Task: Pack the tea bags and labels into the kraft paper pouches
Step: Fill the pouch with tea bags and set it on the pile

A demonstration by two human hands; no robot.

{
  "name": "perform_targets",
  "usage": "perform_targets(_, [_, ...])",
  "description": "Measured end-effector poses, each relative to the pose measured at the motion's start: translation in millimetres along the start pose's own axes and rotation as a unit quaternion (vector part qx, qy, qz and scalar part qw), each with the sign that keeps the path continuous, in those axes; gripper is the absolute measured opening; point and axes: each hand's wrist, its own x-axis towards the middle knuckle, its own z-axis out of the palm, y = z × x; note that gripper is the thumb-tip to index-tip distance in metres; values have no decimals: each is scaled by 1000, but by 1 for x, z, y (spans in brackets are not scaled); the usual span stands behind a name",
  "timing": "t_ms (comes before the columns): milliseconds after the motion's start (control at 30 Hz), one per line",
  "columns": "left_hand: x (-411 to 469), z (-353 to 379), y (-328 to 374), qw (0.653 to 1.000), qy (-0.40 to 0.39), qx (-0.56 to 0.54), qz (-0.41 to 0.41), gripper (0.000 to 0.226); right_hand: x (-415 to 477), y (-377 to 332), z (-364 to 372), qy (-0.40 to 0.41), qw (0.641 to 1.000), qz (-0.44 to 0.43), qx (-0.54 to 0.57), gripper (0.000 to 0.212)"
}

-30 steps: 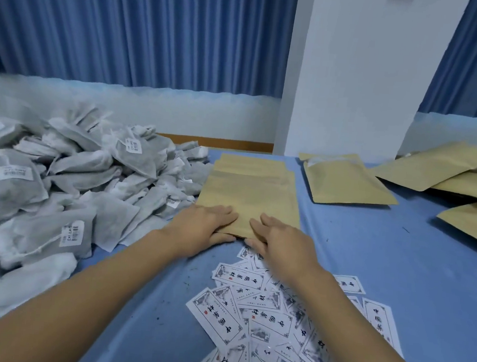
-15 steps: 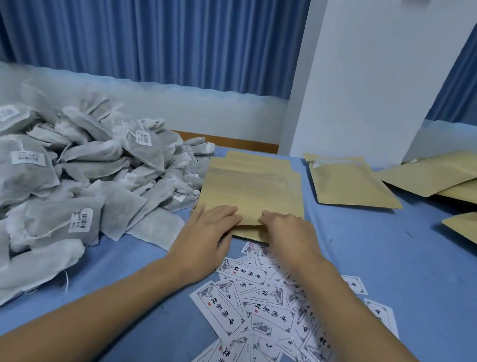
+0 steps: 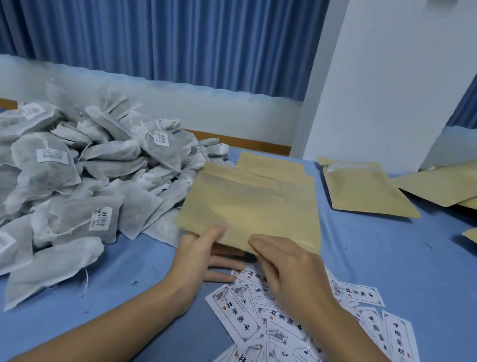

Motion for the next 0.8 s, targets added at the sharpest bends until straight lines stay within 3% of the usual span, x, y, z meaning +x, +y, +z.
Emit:
perform_targets(133, [1, -2, -1, 998, 37, -43, -5, 24, 3, -7, 1, -65, 993, 37, 91, 43])
perform_targets(233, [0, -1, -7, 999, 41, -34, 7, 23, 5, -8, 4, -73, 992, 30, 97, 51])
perform_targets(333, [1, -3, -11, 999, -6, 13, 47, 14, 5, -3, 4, -68, 984, 57, 152, 52])
perform_targets(400, [2, -3, -13, 994, -51, 61, 69, 16, 5, 0, 5, -73, 969, 91, 218, 49])
perform_targets(567, [3, 0, -16, 989, -53, 115, 79, 19, 8, 4, 5, -125, 888, 160, 413, 30])
perform_targets(700, [4, -2, -16, 982, -68, 148, 93, 28, 10, 9, 5, -127, 872, 182, 437, 27])
perform_targets(800, [4, -2, -15, 978, -76, 164, 99, 31, 10, 8, 4, -126, 892, 178, 396, 18])
